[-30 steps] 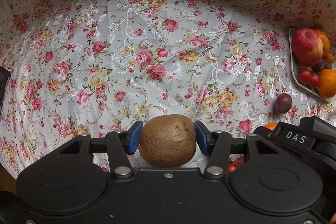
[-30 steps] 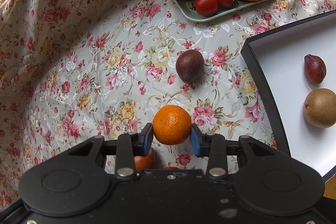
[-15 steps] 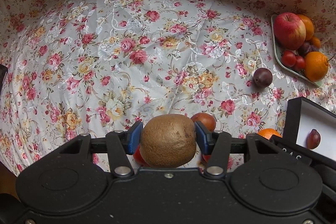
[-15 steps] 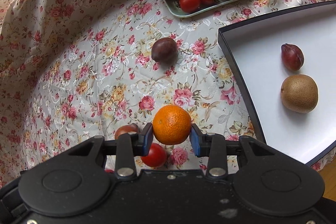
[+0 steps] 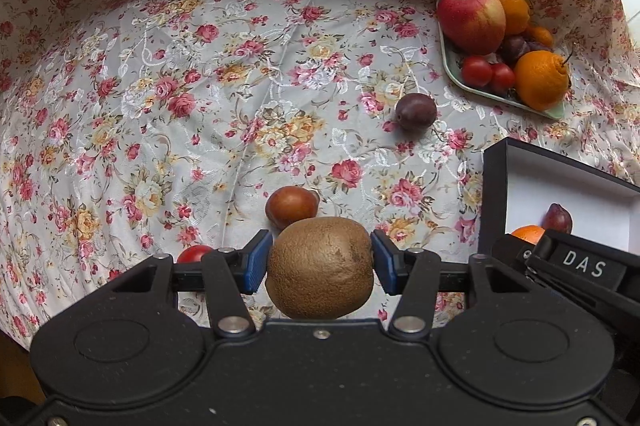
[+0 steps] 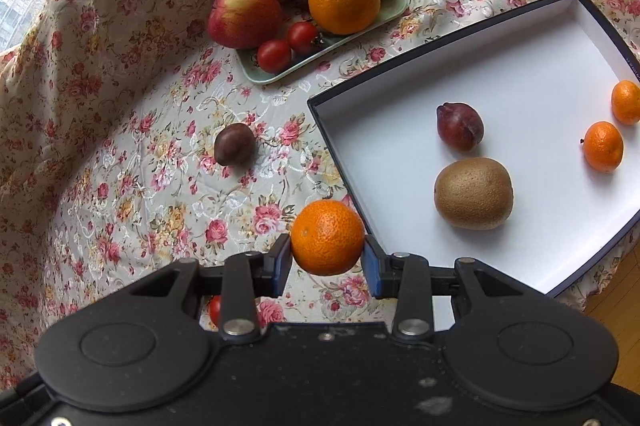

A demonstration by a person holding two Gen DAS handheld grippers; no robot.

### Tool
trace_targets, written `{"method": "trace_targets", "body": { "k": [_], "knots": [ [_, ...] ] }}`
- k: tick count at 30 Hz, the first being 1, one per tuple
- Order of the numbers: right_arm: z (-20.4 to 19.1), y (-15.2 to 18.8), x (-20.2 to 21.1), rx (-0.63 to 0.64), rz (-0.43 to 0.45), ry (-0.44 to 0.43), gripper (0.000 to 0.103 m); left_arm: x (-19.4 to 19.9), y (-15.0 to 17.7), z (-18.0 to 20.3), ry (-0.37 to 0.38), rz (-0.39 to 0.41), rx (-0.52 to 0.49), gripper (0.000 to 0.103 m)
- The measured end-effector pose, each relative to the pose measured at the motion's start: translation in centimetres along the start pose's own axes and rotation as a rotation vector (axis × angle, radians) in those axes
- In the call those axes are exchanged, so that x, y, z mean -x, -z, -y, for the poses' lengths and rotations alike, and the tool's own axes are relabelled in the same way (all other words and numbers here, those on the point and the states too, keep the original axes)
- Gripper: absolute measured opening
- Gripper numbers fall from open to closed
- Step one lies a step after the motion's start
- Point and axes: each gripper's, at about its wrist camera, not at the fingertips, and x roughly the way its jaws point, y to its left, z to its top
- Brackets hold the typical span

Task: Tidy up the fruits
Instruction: 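Carry the kiwi and the tangerine over the white box with both tools, then open the left tool to drop the kiwi while the right tool releases the tangerine in the box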

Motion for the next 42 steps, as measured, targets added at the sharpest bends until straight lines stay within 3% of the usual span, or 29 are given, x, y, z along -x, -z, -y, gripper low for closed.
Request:
{"method": "trace_targets", "body": {
  "k": [10, 21, 30, 42],
  "knots": [
    [7.2, -3.5, 1.7, -0.129, 0.074, 0.051, 0.039, -0.1, 0.8, 7.4, 0.054, 0.011, -0.106, 0.059],
    [16.4, -5.7, 4.0, -0.278, 0.139, 0.112, 0.039, -0.6, 4.0, 16.2, 0.096, 0.004, -0.271, 0.059],
    [19.3, -6.2, 4.9, -0.325, 0.159, 0.112, 0.039, -1.1, 6.8, 20.9, 0.151, -0.040, -0.366, 0.059],
    [20.0, -6.4, 5.3, -0.329, 0.206, 0.173, 0.039, -1.3, 7.7, 21.8, 0.153, -0.069, -0.380, 0.058]
  ]
}}
